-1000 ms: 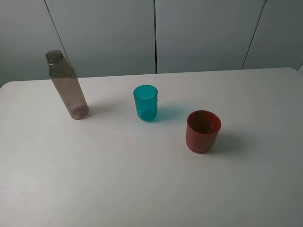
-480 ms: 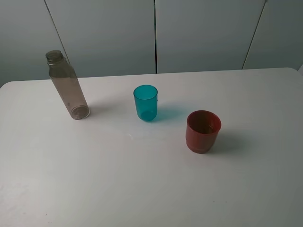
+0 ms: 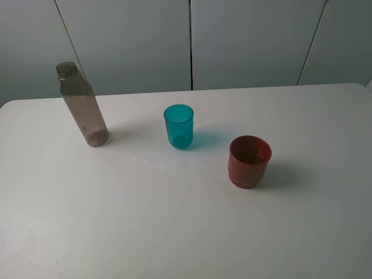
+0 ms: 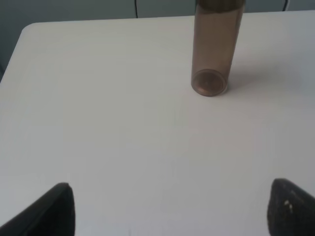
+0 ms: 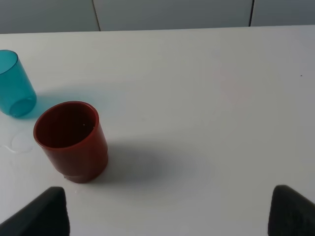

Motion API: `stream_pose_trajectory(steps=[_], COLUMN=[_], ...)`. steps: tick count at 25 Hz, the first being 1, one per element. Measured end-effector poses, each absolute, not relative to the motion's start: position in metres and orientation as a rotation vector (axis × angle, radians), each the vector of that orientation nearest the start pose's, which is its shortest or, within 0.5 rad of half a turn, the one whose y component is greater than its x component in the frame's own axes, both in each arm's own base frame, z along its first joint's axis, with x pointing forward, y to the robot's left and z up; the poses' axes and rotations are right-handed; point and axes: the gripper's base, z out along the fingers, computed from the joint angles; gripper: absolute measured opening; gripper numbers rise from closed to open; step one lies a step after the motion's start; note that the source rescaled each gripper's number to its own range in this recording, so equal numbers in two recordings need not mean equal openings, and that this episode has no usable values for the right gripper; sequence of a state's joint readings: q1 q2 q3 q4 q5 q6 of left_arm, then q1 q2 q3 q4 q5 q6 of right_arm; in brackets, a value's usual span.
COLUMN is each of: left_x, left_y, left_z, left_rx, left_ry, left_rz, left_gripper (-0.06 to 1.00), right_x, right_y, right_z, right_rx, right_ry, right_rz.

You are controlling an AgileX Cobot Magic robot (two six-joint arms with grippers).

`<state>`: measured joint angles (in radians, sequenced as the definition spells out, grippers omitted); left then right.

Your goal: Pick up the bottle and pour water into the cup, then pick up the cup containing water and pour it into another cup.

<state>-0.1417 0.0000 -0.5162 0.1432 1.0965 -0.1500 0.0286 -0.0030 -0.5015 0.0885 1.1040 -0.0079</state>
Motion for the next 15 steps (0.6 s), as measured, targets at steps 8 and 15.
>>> stream_pose_trajectory(steps=[8,15], left_x=[-0.0074,-0.0092], left_y=[0.0123,0.0109], left_z=[0.2798,0.2794], left_rx=[-0.060,-0.231], left_ry=[2.051,2.042], left_rz=[0.019,0.123], left_gripper=[0.99,0.99], right_x=[-0.0078,-0.0078], right_y=[0.0070,0.0070], right_z=[0.2744,0.2744], right_rx=[-0.045,-0.045], right_ry=[2.081,2.081], right_rz=[0.119,0.119])
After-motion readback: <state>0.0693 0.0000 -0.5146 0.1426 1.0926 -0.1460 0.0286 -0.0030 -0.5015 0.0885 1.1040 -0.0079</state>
